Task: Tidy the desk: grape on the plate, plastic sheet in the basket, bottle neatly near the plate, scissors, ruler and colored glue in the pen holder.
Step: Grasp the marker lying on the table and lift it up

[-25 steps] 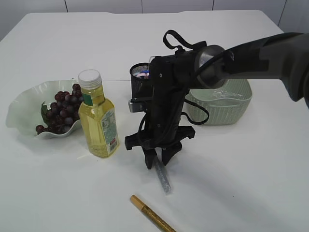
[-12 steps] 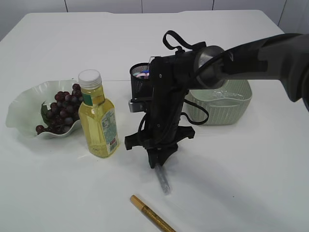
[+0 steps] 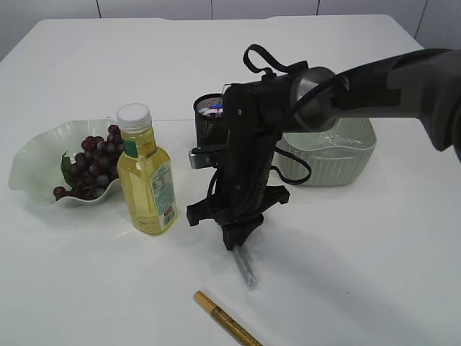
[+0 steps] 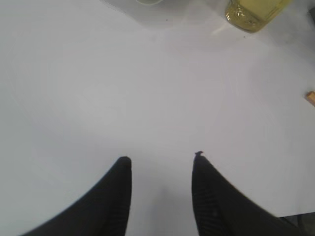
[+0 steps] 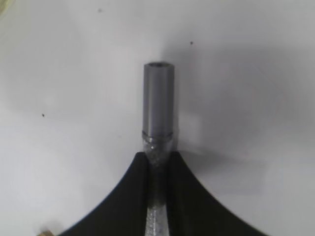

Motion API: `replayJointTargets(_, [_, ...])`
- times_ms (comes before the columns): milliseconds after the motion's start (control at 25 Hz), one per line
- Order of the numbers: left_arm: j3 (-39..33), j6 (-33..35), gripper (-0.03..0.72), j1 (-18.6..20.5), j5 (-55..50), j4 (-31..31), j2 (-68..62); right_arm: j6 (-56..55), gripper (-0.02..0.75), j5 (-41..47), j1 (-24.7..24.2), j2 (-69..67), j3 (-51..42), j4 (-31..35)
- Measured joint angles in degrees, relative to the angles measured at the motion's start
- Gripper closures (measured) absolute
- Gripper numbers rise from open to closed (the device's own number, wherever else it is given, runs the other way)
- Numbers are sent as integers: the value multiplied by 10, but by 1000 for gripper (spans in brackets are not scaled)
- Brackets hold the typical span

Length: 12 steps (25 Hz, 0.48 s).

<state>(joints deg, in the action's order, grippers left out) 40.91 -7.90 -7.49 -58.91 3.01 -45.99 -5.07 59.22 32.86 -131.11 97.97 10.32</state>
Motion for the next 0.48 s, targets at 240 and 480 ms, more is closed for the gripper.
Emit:
replayJointTargets(240, [0,0,381,0,0,0,0,76,680,9,-28,60,-2,80])
replayJointTargets(480, [0,0,381,0,0,0,0,221,680,15,-110,116,-2,261])
